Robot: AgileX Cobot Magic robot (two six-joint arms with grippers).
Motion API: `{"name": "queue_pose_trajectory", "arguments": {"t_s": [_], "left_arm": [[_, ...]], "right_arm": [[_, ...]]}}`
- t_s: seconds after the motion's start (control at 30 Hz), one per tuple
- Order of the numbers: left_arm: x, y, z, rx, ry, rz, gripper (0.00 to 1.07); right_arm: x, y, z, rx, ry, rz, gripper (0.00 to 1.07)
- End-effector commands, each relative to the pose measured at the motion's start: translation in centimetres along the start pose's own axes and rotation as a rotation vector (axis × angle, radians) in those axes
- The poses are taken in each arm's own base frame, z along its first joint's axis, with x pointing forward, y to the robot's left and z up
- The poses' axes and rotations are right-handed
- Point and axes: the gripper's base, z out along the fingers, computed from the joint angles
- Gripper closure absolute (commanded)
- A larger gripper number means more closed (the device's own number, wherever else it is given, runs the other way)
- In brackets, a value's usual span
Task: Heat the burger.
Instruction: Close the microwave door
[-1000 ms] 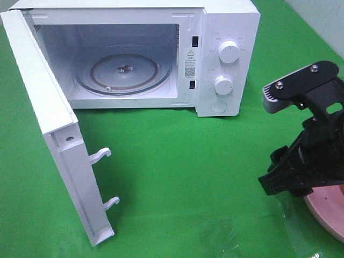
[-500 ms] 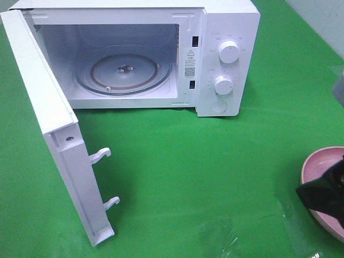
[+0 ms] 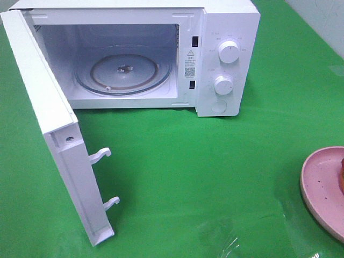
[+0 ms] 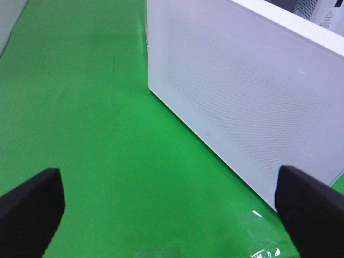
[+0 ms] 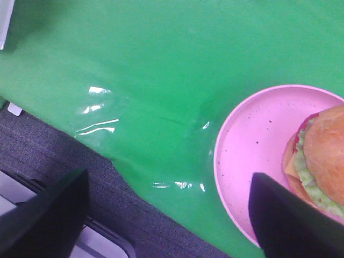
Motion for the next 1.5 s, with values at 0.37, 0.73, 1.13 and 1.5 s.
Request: {"name": "queue_pose_trajectory", "arguments": {"t_s": [0.37,0.73,1.13,1.5], "left_arm": [[0.0,0.0,0.0,-0.006,-0.012,-0.001,0.06],[0.0,0.0,0.0,-0.006,-0.012,-0.001,0.06],[0.0,0.0,0.0,-0.005,-0.012,-0.002,0.06],[0.0,0.0,0.0,-0.006,-0.01,-0.001,0.06]], "right_arm": [[2.2,-1.3,-2.6,0.064,-0.079,0.086,0.31],[4.6,-1.2,-5.4,0.213,-0.275,0.191,0.31],[7.0,0.2,-6.9,0.361,-0.416,0.295,0.31],[6.9,-0.3,-5.3,0.365,-0.442,0.287,0.31]]}}
